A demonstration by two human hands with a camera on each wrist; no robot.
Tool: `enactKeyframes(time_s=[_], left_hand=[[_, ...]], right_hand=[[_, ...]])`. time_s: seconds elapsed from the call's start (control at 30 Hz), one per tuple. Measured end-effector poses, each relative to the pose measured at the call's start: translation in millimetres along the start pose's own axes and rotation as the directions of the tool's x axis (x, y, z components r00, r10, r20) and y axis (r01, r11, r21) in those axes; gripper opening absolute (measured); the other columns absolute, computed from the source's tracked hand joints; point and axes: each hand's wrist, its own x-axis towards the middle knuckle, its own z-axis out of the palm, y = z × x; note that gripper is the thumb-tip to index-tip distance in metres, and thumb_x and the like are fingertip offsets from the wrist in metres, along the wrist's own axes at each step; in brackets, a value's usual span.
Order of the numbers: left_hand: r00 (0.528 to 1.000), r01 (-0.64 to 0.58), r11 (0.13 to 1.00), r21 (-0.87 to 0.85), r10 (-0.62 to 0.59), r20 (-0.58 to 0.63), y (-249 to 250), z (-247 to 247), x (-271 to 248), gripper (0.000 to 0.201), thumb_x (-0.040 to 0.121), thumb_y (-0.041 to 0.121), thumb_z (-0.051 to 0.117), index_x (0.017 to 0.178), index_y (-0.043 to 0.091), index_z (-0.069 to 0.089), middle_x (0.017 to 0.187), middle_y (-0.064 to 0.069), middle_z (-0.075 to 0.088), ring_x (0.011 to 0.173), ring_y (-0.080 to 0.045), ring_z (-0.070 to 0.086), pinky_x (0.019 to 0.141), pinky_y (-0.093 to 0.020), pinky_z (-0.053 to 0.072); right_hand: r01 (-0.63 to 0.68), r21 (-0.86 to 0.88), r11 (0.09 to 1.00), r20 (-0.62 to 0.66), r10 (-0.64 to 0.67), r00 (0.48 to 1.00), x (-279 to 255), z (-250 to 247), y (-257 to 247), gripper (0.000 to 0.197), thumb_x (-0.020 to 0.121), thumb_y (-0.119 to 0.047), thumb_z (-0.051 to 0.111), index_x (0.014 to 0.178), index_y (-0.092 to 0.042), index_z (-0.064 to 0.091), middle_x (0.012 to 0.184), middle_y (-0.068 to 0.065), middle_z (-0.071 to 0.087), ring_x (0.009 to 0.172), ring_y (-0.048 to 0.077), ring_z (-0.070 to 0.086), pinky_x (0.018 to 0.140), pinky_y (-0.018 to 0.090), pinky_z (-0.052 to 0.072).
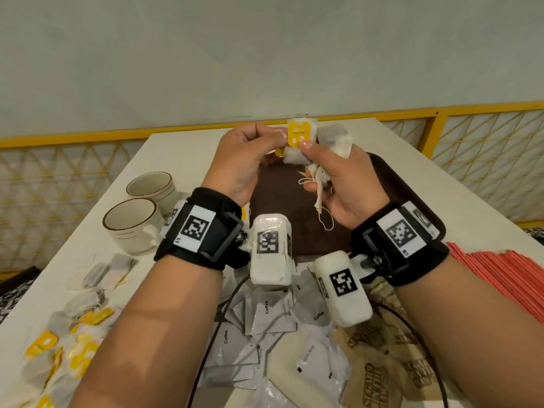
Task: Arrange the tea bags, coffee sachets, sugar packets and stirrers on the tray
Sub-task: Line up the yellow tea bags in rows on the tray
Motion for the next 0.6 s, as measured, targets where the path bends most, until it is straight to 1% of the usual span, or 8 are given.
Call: enactKeyframes(time_s=[0.07,0.13,0.23,0.3,0.37,0.5,0.53,0.6], left_hand=[[0.999,0.039,0.997,0.069,-0.04,0.012,4,-3,2,0.025,0.088,-0.001,0.057,0.066,0.011,0.052,0.063,0.001,0.062,0.057,-0.012,0.059,0.06,-0.024,0.047],[0.998,0.047,0.986,0.16,-0.053,0.037,6,-7,2,0.023,0.09,0.003,0.056,0.07,0.013,0.051,0.06,0.002,0.061,0.055,-0.015,0.058,0.06,-0.024,0.048],[0.998,0.023,0.95,0.312,-0.038,0.044,6,-12,2,0.02,0.093,0.013,0.056,0.074,0.02,0.055,0.072,0.001,0.062,0.066,-0.016,0.057,0.071,-0.03,0.044],[0.998,0.009,0.936,0.352,-0.03,0.053,6,-13,1,0.021,0.093,0.015,0.056,0.074,0.023,0.056,0.073,0.003,0.062,0.069,-0.014,0.055,0.075,-0.032,0.041],[0.998,-0.006,0.95,0.313,-0.013,0.06,9,-10,1,0.021,0.093,0.013,0.057,0.073,0.021,0.056,0.073,0.003,0.062,0.071,-0.014,0.055,0.076,-0.032,0.041],[0.997,-0.063,0.98,0.187,0.07,-0.033,16,-1,3,0.021,0.088,0.014,0.065,0.068,0.018,0.059,0.078,-0.002,0.064,0.076,-0.019,0.058,0.073,-0.032,0.044],[0.995,-0.074,0.988,0.138,0.083,-0.06,16,1,2,0.023,0.087,0.012,0.065,0.066,0.016,0.059,0.079,-0.004,0.065,0.074,-0.019,0.059,0.07,-0.031,0.047],[0.992,-0.073,0.996,0.043,0.077,-0.098,16,3,0,0.026,0.088,0.003,0.061,0.063,0.011,0.057,0.08,-0.003,0.069,0.069,-0.014,0.063,0.059,-0.026,0.05]], right_hand=[[0.0,0.0,1.0,0.018,0.0,1.0,4,2,-3,0.012,0.088,-0.013,0.065,0.1,-0.009,0.064,0.086,0.008,0.065,0.066,0.012,0.059,0.048,0.021,0.045],[-0.023,0.02,1.0,0.067,0.022,0.998,8,4,-6,0.013,0.088,-0.008,0.064,0.101,-0.006,0.063,0.09,0.015,0.063,0.063,0.014,0.056,0.044,0.021,0.043],[-0.059,0.021,0.998,0.1,0.057,0.993,15,6,-12,0.009,0.087,-0.003,0.063,0.096,-0.004,0.062,0.091,0.018,0.06,0.055,0.012,0.051,0.041,0.02,0.04],[-0.073,0.027,0.997,0.119,0.069,0.991,18,6,-17,0.006,0.087,-0.002,0.063,0.092,-0.004,0.062,0.087,0.016,0.062,0.053,0.011,0.052,0.041,0.019,0.039],[-0.079,0.039,0.996,0.134,0.074,0.988,19,5,-22,0.006,0.087,-0.002,0.062,0.092,-0.003,0.061,0.084,0.014,0.062,0.051,0.01,0.052,0.04,0.018,0.039],[-0.071,0.074,0.995,0.151,0.059,0.987,20,0,-33,0.016,0.087,-0.002,0.06,0.103,-0.003,0.06,0.097,0.018,0.059,0.059,0.011,0.052,0.04,0.017,0.038],[-0.07,0.078,0.994,0.176,0.056,0.983,18,-1,-35,0.019,0.087,-0.002,0.06,0.106,-0.002,0.059,0.097,0.018,0.058,0.059,0.011,0.052,0.039,0.017,0.038],[-0.075,0.048,0.996,0.229,0.062,0.971,11,-1,-35,0.023,0.087,-0.003,0.06,0.11,0.0,0.059,0.093,0.017,0.059,0.055,0.009,0.05,0.04,0.017,0.038]])
